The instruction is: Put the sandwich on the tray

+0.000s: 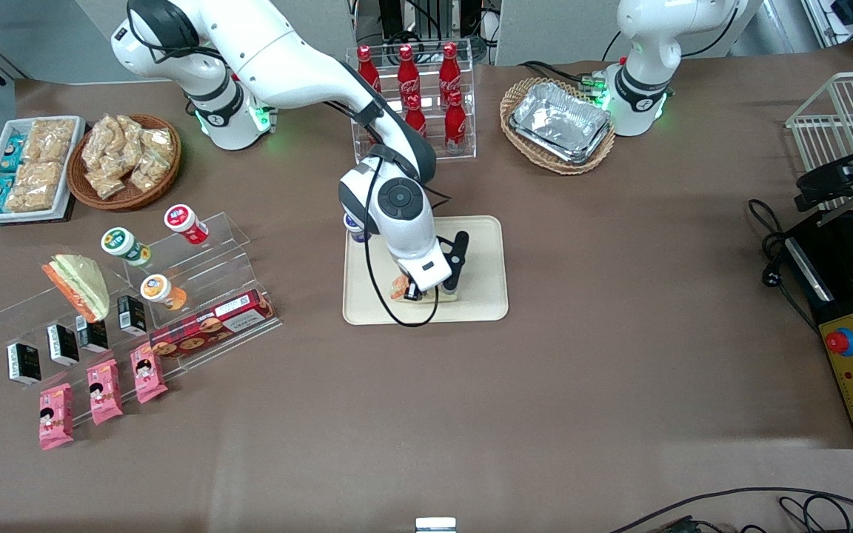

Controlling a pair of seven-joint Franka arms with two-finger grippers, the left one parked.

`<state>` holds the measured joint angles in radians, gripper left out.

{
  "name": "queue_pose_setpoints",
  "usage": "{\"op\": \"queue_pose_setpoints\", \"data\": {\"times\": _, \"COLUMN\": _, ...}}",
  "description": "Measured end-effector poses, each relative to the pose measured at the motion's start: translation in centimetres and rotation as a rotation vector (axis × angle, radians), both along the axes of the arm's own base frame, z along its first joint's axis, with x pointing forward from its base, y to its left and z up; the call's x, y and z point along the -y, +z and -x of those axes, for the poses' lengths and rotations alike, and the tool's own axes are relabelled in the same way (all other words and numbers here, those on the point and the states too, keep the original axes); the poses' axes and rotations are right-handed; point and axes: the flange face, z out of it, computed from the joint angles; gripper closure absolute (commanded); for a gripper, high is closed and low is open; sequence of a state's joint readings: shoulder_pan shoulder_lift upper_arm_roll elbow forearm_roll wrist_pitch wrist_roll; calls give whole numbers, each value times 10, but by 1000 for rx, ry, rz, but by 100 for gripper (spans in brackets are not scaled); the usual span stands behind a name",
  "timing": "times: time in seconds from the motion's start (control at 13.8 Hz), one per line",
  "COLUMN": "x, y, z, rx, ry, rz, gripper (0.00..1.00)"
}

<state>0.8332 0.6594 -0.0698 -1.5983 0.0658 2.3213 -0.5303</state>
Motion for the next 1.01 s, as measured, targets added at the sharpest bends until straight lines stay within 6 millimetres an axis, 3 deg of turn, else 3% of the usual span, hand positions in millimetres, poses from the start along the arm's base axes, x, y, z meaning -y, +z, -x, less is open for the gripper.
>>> {"op": "queue_pose_setpoints", "data": {"times": 0.07, "x": 0, "y": -1, "z": -1, "rx": 3, "ry": -6, "rz": -3, "gripper": 49}}
{"op": "queue_pose_setpoints", "data": {"times": 0.29, "x": 1, "y": -8, "z": -4, "rx": 15, "ry": -18, "rz": -9, "gripper": 0}}
{"op": "queue_pose_setpoints", "data": {"times": 0.51, "x": 13, "y": -8, "z": -17, "rx": 24, "ry": -45, "rz": -9, "gripper": 0}}
{"op": "queue_pose_setpoints", "data": {"times": 0.72, "x": 28, "y": 6, "z": -32, "rx": 17, "ry": -75, "rz": -4, "gripper": 0}}
{"op": "queue_pose_setpoints", "data": {"times": 0.87, "x": 43, "y": 32, "z": -43, "rx": 4, "ry": -103, "rz": 2, "gripper": 0}}
{"op": "queue_pose_setpoints", "data": {"times": 1.01, "x": 71, "y": 71, "z": -57, "rx": -23, "ry": -146, "rz": 16, "gripper": 0}}
